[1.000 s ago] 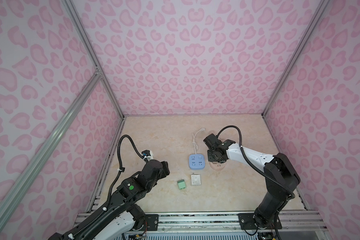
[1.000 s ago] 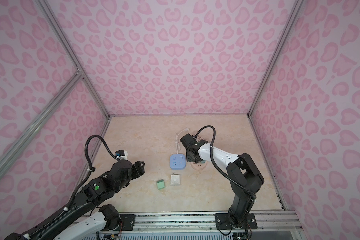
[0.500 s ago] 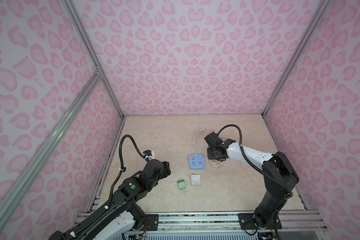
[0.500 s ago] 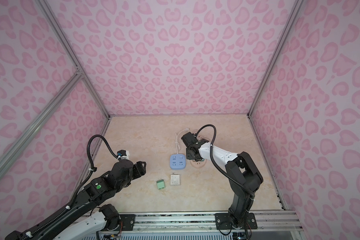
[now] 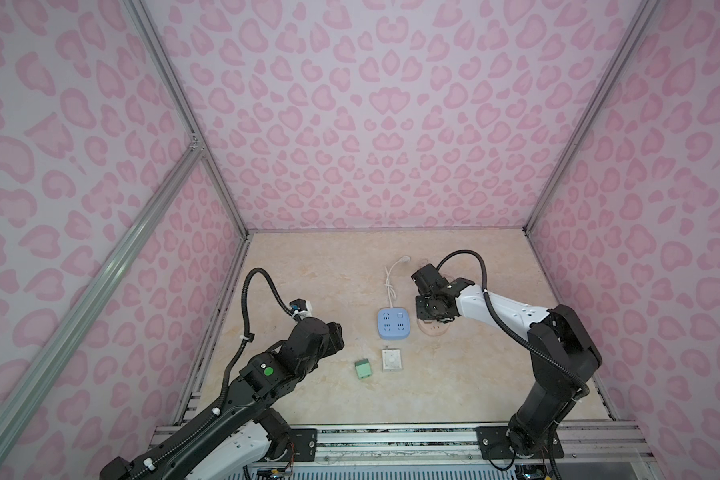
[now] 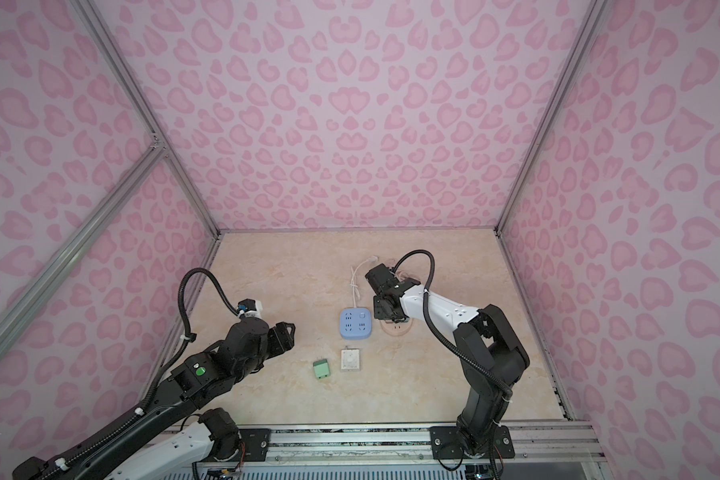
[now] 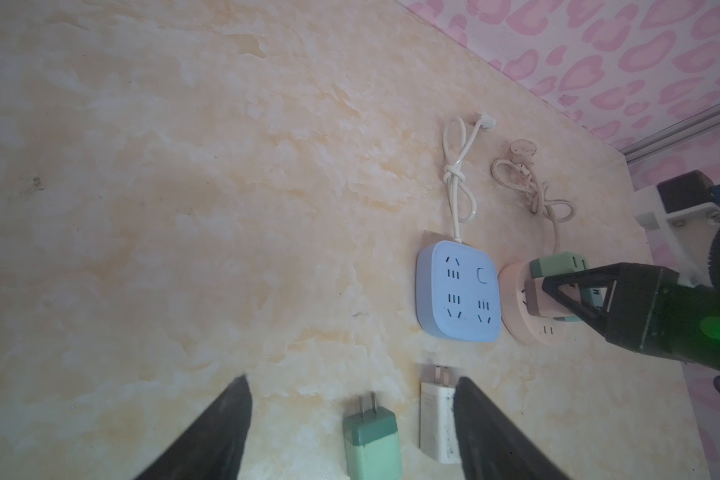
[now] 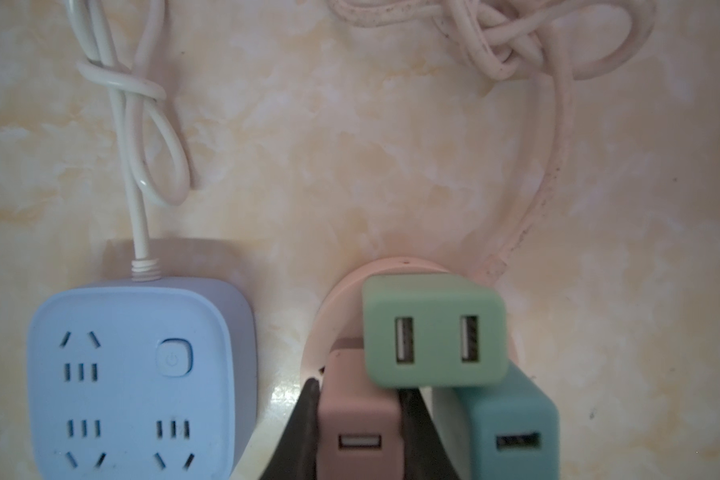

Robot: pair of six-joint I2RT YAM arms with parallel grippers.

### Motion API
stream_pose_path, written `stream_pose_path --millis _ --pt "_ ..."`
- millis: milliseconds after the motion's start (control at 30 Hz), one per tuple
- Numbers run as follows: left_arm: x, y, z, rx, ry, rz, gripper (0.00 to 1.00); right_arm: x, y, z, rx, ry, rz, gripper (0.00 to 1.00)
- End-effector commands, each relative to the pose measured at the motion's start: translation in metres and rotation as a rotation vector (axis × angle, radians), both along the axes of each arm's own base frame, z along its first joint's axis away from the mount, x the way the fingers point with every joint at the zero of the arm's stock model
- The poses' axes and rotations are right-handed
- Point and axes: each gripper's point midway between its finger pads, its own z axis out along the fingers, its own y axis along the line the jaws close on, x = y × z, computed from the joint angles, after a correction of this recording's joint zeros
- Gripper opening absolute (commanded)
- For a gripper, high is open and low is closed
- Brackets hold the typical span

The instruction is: Insert the plug

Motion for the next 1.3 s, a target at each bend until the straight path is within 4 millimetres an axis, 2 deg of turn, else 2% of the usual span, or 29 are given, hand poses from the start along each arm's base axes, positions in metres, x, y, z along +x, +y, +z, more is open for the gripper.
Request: stream_pose_path --millis 0,267,633,833,967,1133,1267 --pt "0.005 -0.005 0.011 -0.031 -0.029 -0.002 0.78 -0.040 -0.012 -0.015 -0.036 0.181 0.014 0.01" --pt "0.005 -0.005 0.012 -0.028 -0.030 -0.003 0.78 -0.037 -0.012 -0.005 -0.028 0.158 0.009 0.09" --pt "0.005 -0.004 0.011 -0.027 -0.028 0.003 0.78 -0.036 -0.010 -0.003 -0.025 0.152 0.019 0.34" --pt "0.004 -0.003 0.012 -0.029 -0.029 0.007 0.78 -0.036 -0.012 0.000 -0.027 0.140 0.013 0.37" --pt "0.004 -0.002 0.013 -0.026 -0.035 0.005 0.78 -0.035 -0.017 0.011 -0.037 0.119 0.011 0.37" --pt "0.005 -0.002 0.010 -0.016 -0.030 0.007 0.78 -0.036 -0.023 0.037 -0.046 0.066 0.021 0.37" --pt "0.008 0.004 0.006 0.002 -0.025 0.050 0.80 -0.043 -0.013 0.062 -0.001 0.009 0.058 0.37"
